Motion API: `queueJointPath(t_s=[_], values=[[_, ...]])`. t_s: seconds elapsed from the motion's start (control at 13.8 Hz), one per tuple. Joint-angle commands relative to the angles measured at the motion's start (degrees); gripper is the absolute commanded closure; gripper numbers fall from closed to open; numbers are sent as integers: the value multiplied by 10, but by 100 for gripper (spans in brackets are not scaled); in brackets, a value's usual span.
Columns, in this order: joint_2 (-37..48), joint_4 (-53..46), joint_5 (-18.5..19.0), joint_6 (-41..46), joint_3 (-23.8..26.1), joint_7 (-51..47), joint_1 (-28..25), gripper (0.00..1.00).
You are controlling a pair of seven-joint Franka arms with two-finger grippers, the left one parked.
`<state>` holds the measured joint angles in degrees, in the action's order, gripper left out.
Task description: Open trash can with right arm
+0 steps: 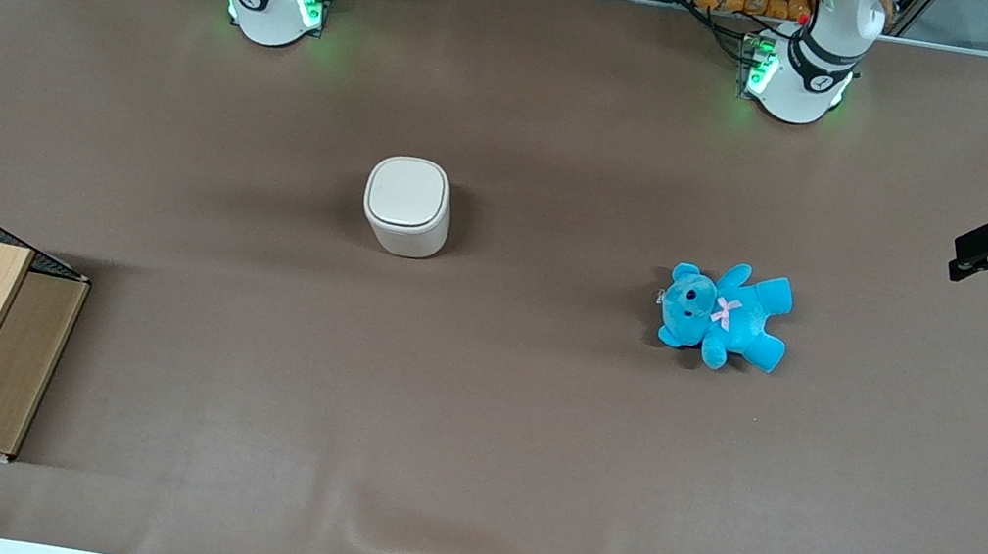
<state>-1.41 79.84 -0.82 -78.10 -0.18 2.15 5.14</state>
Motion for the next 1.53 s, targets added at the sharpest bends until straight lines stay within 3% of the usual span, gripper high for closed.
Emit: queueJointPath(t_s=[0.0, 0.65, 1.45], values=[[2, 2, -2, -3, 8, 6, 11, 0], [-3, 0, -2, 2, 12, 6, -4, 0], [-28, 22, -3, 38, 12, -48, -200, 0]])
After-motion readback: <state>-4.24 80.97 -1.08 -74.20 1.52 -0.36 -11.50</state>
